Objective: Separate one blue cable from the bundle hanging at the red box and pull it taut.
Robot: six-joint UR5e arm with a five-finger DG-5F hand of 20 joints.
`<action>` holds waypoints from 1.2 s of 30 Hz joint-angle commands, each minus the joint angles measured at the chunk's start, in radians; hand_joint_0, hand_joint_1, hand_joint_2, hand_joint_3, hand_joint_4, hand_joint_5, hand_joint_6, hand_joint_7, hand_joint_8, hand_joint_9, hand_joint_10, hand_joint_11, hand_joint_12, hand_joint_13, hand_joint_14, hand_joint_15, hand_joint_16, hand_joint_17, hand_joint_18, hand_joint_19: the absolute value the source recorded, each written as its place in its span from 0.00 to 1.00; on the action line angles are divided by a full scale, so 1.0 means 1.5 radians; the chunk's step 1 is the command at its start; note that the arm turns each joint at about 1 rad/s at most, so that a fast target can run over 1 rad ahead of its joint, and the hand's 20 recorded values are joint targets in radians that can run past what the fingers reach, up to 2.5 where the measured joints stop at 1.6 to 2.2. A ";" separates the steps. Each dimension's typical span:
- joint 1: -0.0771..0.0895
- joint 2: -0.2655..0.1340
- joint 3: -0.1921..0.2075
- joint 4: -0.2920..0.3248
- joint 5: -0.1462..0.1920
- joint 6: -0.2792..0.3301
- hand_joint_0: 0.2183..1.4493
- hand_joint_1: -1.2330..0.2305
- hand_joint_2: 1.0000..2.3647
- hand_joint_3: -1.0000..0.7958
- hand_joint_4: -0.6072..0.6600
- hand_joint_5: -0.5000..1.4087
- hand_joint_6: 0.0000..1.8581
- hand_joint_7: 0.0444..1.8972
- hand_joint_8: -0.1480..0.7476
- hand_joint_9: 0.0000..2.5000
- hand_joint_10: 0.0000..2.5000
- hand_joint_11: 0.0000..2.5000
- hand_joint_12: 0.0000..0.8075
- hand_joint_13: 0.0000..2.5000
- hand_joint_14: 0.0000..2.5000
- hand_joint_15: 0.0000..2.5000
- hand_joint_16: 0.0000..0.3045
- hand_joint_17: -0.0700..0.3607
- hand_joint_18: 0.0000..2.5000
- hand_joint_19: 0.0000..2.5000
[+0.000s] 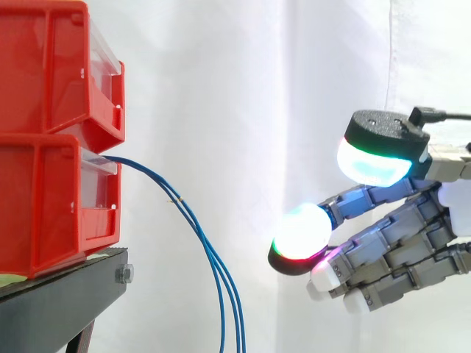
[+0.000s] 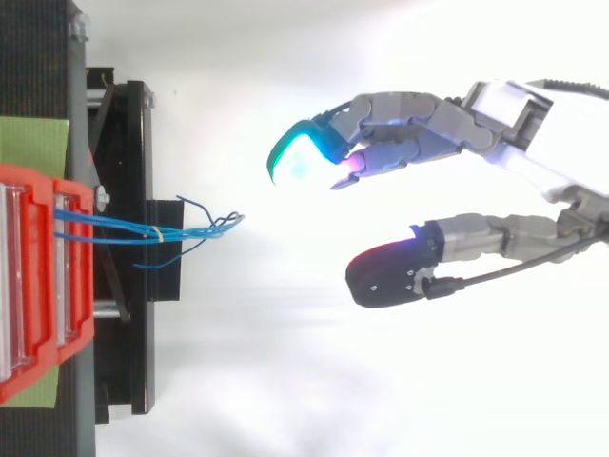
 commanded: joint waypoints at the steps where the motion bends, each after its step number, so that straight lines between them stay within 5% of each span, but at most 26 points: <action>1: 0.002 -0.012 0.003 0.023 0.010 -0.006 0.27 0.41 0.00 0.30 0.68 0.17 0.27 0.44 0.49 0.25 0.00 0.10 0.40 0.16 0.00 0.06 0.13 0.36 0.10 0.11; 4: 0.003 -0.015 0.008 0.031 0.019 -0.014 0.27 0.41 0.00 0.30 0.68 0.17 0.27 0.44 0.49 0.25 0.00 0.10 0.40 0.16 0.00 0.06 0.13 0.36 0.10 0.11; 7: 0.002 -0.053 0.045 0.031 0.034 -0.020 0.27 0.41 0.00 0.30 0.68 0.17 0.27 0.44 0.49 0.25 0.00 0.10 0.40 0.16 0.00 0.06 0.13 0.36 0.10 0.10; 14: -0.006 -0.114 0.118 0.018 0.017 0.014 0.27 0.41 0.00 0.30 0.68 0.17 0.27 0.44 0.49 0.26 0.00 0.10 0.40 0.16 0.00 0.06 0.13 0.36 0.10 0.11; 20: -0.005 -0.121 0.118 0.043 0.018 -0.015 0.27 0.41 0.00 0.30 0.68 0.17 0.27 0.44 0.49 0.26 0.00 0.10 0.40 0.17 0.00 0.06 0.13 0.37 0.10 0.11; 25: -0.006 -0.164 0.149 0.071 0.004 0.001 0.27 0.42 0.00 0.29 0.69 0.17 0.27 0.44 0.49 0.26 0.00 0.11 0.40 0.17 0.00 0.07 0.13 0.37 0.10 0.11; 32: -0.006 -0.190 0.187 0.079 -0.047 0.005 0.25 0.45 0.00 0.28 0.73 0.18 0.27 0.46 0.51 0.28 0.00 0.12 0.42 0.19 0.00 0.09 0.13 0.37 0.12 0.12; 36: -0.006 -0.189 0.187 0.079 -0.050 0.010 0.25 0.46 0.00 0.28 0.73 0.19 0.27 0.47 0.52 0.30 0.00 0.14 0.42 0.21 0.00 0.10 0.13 0.37 0.13 0.13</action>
